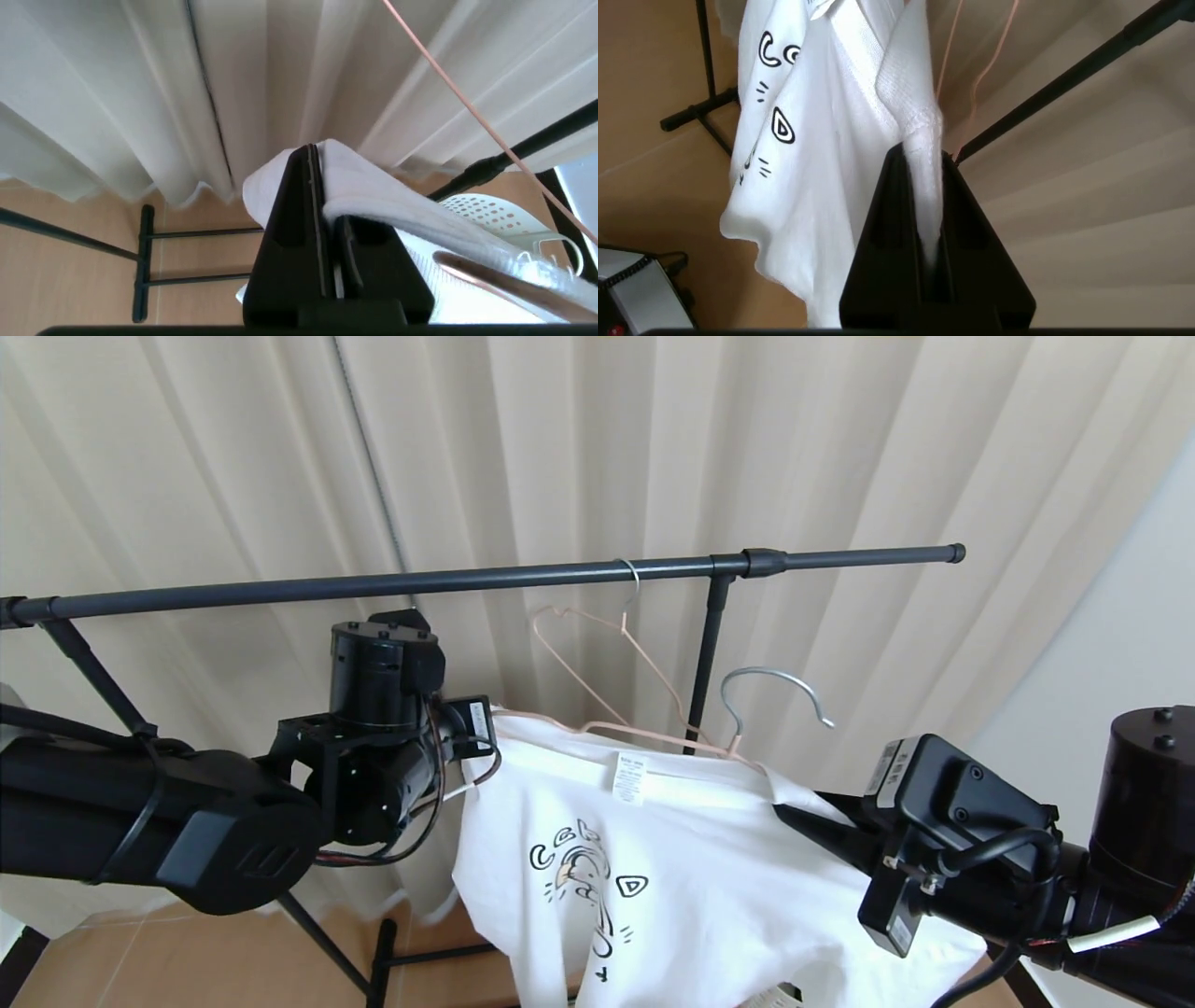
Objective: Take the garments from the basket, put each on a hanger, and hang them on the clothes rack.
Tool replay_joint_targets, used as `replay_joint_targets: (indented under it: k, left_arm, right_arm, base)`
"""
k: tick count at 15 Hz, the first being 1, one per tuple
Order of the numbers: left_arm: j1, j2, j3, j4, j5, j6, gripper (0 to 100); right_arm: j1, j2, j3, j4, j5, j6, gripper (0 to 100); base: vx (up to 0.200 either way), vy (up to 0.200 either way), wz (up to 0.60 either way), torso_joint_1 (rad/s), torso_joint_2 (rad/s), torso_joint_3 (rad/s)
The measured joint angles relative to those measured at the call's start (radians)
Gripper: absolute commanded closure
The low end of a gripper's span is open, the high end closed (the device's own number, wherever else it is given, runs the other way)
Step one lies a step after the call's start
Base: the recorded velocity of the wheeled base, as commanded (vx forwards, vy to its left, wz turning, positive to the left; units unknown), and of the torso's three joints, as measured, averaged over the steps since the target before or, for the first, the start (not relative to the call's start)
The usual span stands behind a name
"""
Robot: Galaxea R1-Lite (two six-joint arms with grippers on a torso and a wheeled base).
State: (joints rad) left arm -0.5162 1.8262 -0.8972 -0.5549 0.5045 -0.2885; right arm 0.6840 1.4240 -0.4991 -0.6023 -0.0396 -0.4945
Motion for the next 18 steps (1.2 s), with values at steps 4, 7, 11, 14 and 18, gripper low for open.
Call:
replay_joint_targets:
  k: [4, 7, 11, 14, 18]
  left_arm:
    - [-0.032, -0.025, 0.002, 0.000, 0.005, 0.038, 100]
    - [-0.097, -0.063, 0.016, 0.002, 0.013, 0.079, 100]
    - [-0.174, -0.105, 0.053, 0.006, 0.053, 0.130, 100]
    - [-0.191, -0.113, 0.071, 0.008, 0.059, 0.132, 100]
    - [-0.189, -0.109, 0.104, 0.009, 0.066, 0.159, 100]
  right_arm:
    - [-0.001, 0.015, 0.001, 0.001, -0.002, -0.011, 100]
    - [0.000, 0.042, -0.004, -0.007, -0.008, -0.010, 100]
    - [-0.008, 0.074, -0.025, -0.009, -0.009, 0.003, 100]
    - [-0.010, 0.097, -0.046, -0.010, -0.024, 0.043, 100]
    - [-0.005, 0.105, -0.056, -0.070, -0.119, 0.045, 100]
  base:
    - [0.000, 0.000, 0.00, 0.000, 0.00, 0.000]
    - [0.000, 0.000, 0.00, 0.000, 0.00, 0.000]
    - [0.000, 0.000, 0.00, 0.000, 0.00, 0.000]
    - [0.000, 0.000, 0.00, 0.000, 0.00, 0.000]
    - [0.000, 0.000, 0.00, 0.000, 0.00, 0.000]
